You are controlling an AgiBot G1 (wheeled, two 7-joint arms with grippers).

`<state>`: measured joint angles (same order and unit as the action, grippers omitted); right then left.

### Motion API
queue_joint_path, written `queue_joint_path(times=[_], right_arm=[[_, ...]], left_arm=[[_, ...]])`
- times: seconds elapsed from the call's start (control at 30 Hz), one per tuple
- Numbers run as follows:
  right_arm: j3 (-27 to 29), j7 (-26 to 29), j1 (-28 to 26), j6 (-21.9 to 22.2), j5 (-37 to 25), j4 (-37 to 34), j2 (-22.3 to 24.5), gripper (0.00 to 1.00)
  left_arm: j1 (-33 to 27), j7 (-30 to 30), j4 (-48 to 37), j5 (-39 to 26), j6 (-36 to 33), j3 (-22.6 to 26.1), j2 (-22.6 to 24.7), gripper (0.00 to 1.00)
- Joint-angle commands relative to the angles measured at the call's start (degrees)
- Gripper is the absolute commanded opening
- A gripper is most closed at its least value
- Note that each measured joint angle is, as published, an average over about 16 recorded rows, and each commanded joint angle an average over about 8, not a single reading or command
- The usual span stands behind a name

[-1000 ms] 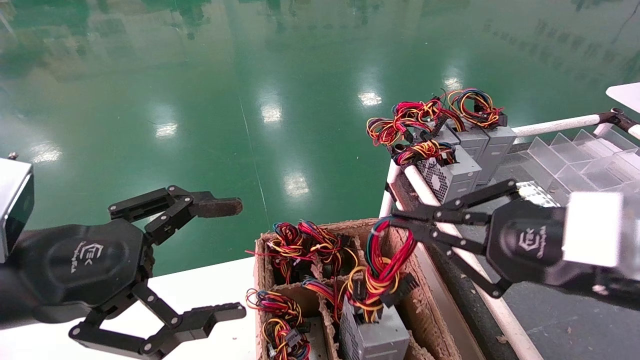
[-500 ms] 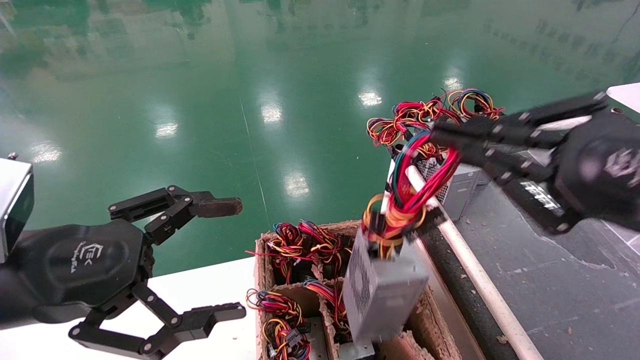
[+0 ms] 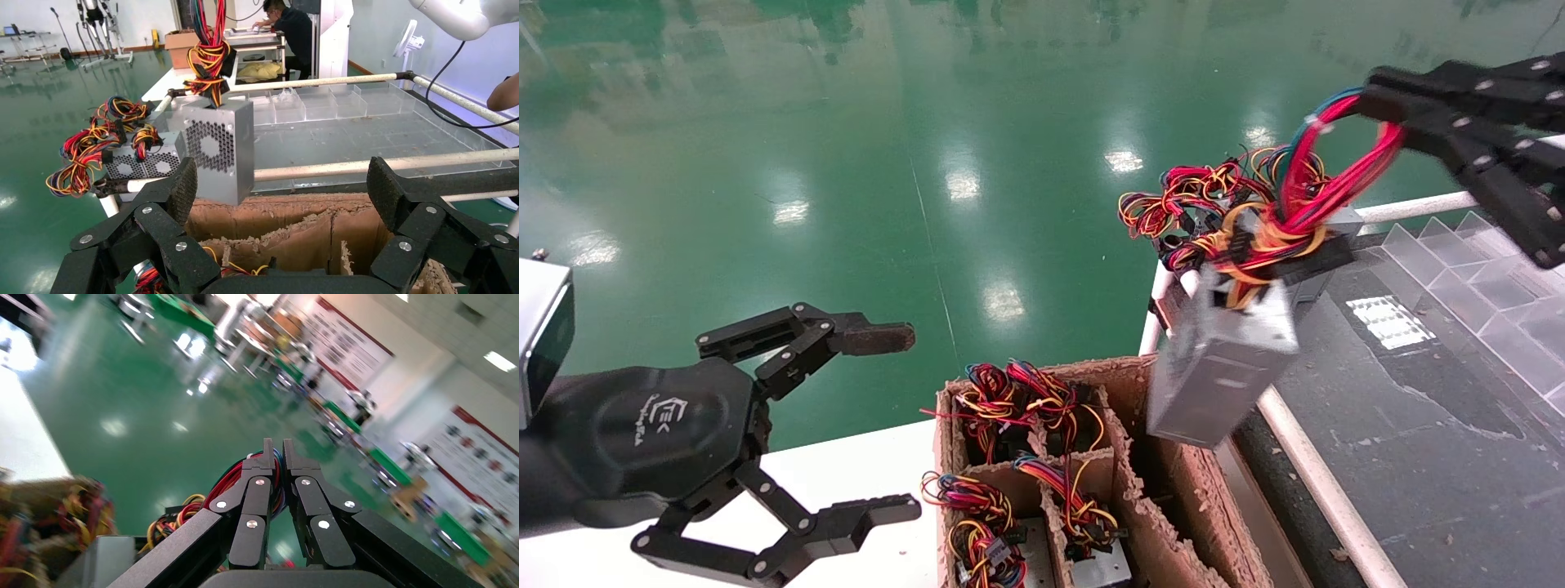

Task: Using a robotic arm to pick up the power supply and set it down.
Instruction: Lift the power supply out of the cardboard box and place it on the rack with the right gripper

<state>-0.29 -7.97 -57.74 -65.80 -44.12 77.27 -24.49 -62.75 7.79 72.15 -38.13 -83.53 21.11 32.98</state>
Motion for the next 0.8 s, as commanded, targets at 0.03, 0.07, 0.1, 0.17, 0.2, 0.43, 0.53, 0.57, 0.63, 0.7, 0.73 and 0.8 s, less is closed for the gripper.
queue_joint_path(times=[0.03,0.07,0.1,0.17,0.2,0.43,0.53,0.57,0.63,0.7,0.73,0.8], right_arm=[[0.9,-0.3,1.1,1.5,-0.3,-0.1,0.8,0.00],[1.5,-0.4,2.0,2.3,-0.4,-0.2,1.3,0.00],[2.2,-0.6,3.0,3.1,-0.5,-0.3,1.8,0.00],[3.6,-0.8,5.1,4.5,-0.6,-0.6,2.8,0.00],[4.5,-1.0,6.2,5.1,-0.6,-0.8,3.3,0.00],[10.8,-2.5,14.2,8.5,-0.5,-2.6,5.7,0.00],[13.3,-3.3,17.4,9.5,-0.8,-3.6,6.0,0.00],[14.0,-3.5,18.3,9.8,-0.9,-3.9,6.0,0.00],[15.3,-4.0,20.0,10.3,-1.2,-4.4,5.9,0.00],[16.2,-4.3,21.4,10.9,-1.7,-4.8,5.7,0.00],[16.5,-4.4,21.9,11.2,-1.9,-4.9,5.6,0.00],[16.9,-4.6,22.8,11.9,-2.4,-5.1,5.3,0.00]], left_arm=[[0.0,0.0,0.0,0.0,0.0,0.0,0.0,1.00],[0.0,0.0,0.0,0.0,0.0,0.0,0.0,1.00],[0.0,0.0,0.0,0.0,0.0,0.0,0.0,1.00],[0.0,0.0,0.0,0.0,0.0,0.0,0.0,1.00],[0.0,0.0,0.0,0.0,0.0,0.0,0.0,1.00],[0.0,0.0,0.0,0.0,0.0,0.0,0.0,1.00],[0.0,0.0,0.0,0.0,0.0,0.0,0.0,1.00],[0.0,0.0,0.0,0.0,0.0,0.0,0.0,1.00],[0.0,0.0,0.0,0.0,0.0,0.0,0.0,1.00],[0.0,0.0,0.0,0.0,0.0,0.0,0.0,1.00],[0.0,0.0,0.0,0.0,0.0,0.0,0.0,1.00],[0.0,0.0,0.0,0.0,0.0,0.0,0.0,1.00]])
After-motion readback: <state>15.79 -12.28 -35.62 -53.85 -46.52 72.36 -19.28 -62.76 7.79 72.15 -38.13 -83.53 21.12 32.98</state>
